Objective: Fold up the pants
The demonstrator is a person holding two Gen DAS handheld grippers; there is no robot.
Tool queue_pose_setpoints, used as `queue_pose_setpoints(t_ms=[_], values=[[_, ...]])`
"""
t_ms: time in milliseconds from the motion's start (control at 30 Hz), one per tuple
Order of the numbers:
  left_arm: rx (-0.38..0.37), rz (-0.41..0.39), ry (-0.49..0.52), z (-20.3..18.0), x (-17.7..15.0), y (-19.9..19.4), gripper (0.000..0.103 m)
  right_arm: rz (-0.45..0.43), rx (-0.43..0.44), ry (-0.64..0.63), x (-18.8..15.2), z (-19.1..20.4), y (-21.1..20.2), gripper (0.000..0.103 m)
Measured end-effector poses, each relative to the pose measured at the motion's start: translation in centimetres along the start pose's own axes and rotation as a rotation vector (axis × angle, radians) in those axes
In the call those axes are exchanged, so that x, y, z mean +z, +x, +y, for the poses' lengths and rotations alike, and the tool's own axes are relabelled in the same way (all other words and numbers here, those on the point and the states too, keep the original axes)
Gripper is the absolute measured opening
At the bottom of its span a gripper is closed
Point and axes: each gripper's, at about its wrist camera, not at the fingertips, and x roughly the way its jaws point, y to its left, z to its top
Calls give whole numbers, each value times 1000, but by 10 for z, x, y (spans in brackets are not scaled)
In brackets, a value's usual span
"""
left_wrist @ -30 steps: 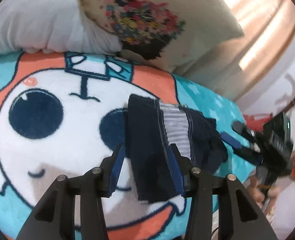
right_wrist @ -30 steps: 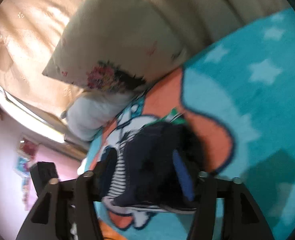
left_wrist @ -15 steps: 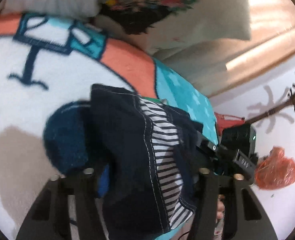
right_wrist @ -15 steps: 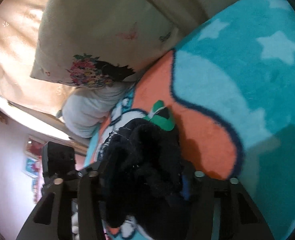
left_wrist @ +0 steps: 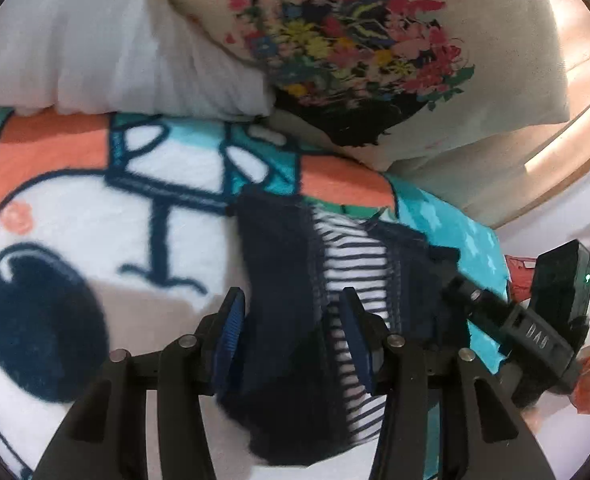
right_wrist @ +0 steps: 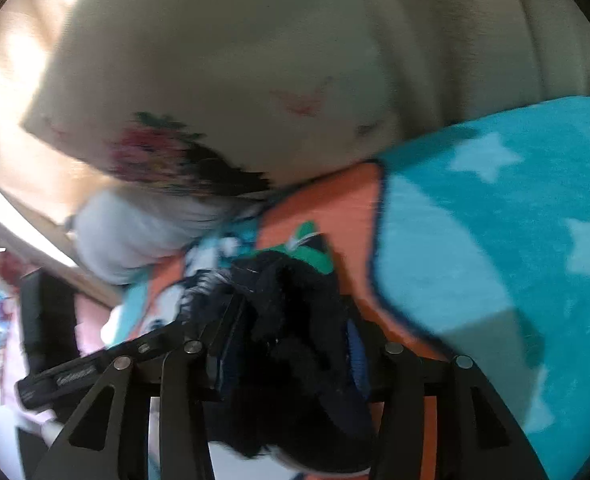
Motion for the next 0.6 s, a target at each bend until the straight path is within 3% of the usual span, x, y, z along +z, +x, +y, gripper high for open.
queue_pose_setpoints(t_ms=[133,200,267,367,400,500,600], values=[[35,-59,13,5,-11,-23,49,-130,-1,1,-4,6,-38,51],[65,-104,27,3,-18,-37,49,-173,44,-31,-9,20,-59,51],[81,-140,31,3,-25,-48,50,-148,140,-46,-18,29,-65,51],[101,-172,33,3,-35,-58,50,-36,298,-33,-35,36,-50,51],[107,-179,34,1,-34,-57,50,-22,291,-34,-39,36,-45,51],[141,-220,74,-2,-46,-76,53,-3,163,-12,-50,20,-25,51],[181,-277,125,-10,-55,-92,60,-38,143,31,-49,9,-31,51]])
